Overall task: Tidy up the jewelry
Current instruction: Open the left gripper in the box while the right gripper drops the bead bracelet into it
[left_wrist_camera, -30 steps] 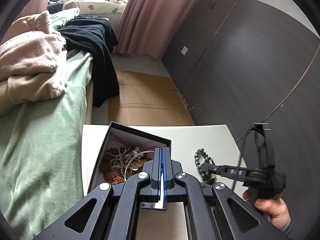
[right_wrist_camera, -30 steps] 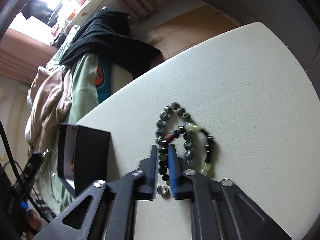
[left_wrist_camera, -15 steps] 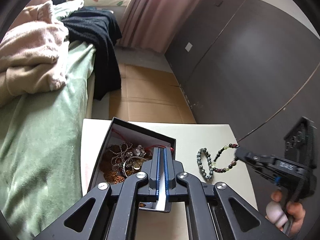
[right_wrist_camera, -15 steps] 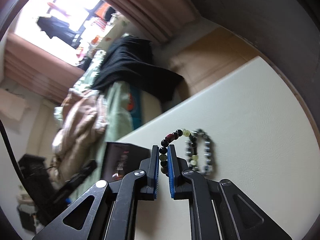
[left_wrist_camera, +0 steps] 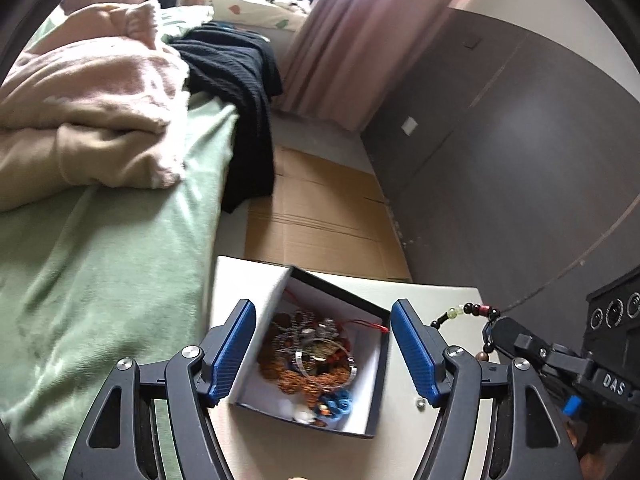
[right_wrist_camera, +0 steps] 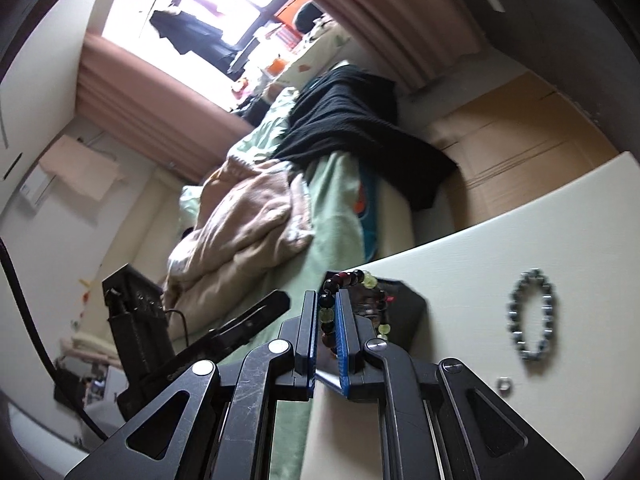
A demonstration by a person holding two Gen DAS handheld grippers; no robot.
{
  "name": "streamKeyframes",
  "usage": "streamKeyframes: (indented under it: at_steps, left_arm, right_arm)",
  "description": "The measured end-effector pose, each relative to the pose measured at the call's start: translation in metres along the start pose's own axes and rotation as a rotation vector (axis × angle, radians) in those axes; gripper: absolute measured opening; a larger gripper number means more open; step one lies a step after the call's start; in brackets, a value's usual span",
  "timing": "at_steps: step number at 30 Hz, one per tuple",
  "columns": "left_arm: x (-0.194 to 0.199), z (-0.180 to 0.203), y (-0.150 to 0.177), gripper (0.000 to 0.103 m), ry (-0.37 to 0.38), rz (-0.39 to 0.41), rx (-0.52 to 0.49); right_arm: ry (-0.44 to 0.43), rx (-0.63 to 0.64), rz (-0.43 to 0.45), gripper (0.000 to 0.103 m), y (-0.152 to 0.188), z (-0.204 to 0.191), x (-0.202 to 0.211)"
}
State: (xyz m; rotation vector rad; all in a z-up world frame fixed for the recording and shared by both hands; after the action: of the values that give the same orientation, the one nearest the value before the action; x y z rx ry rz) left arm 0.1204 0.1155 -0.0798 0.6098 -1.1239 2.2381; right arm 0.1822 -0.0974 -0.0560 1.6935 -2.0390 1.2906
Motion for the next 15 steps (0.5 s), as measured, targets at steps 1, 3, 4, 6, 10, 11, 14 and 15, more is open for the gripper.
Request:
streamKeyframes:
  at_steps: [1,3,4,6,10,11,14,15]
  left_arm:
    - [0.002,-0.003,-0.001,0.071,0.004,0.006,0.013]
    - [0.004,-0.009,-0.003,0.071,0.007,0.013,0.034]
    - [0.006,-0.011,-0.004,0.071,0.003,0.018,0.044]
    - [0.008,-0.016,-0.006,0.072,-0.008,0.030,0.058]
    - [0.014,-0.026,-0.009,0.099,-0.022,0.057,0.097]
    - [0.016,-0.028,-0.009,0.103,-0.023,0.071,0.108]
    - [0.020,-0.031,-0.012,0.103,-0.011,0.104,0.121]
    - [0.021,-0.030,-0.012,0.103,-0.010,0.110,0.117]
  right_arm:
    - [-0.006,0.003,-0.003,0.010,0.001,-0.003,-0.003]
    - [-0.019,0.012,-0.012,0.010,0.003,-0.010,-0.011]
    - [-0.023,0.013,-0.020,0.010,0.003,-0.013,-0.015]
    - [-0.036,0.017,-0.035,0.010,0.004,-0.020,-0.025]
    - [-0.051,0.028,-0.091,0.050,0.005,-0.029,-0.044]
    - [-0.046,0.020,-0.109,0.073,0.006,-0.028,-0.048]
    - [0.015,0.015,-0.081,0.080,0.005,-0.019,-0.041]
    - [0.025,0.004,-0.088,0.080,0.004,-0.013,-0.038]
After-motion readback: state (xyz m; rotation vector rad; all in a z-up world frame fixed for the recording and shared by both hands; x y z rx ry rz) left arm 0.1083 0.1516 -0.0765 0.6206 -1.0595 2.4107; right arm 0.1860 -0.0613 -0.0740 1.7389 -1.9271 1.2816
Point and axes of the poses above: each gripper's, at about its wrist camera, not at the fingertips, and x roughly against the way its jaws point, z to its right, y to its underside, the point moved 2 cm from there along -x, roughly the way its jaws point, and after that the axes turned 10 degrees about y, right-handed, at the moved point
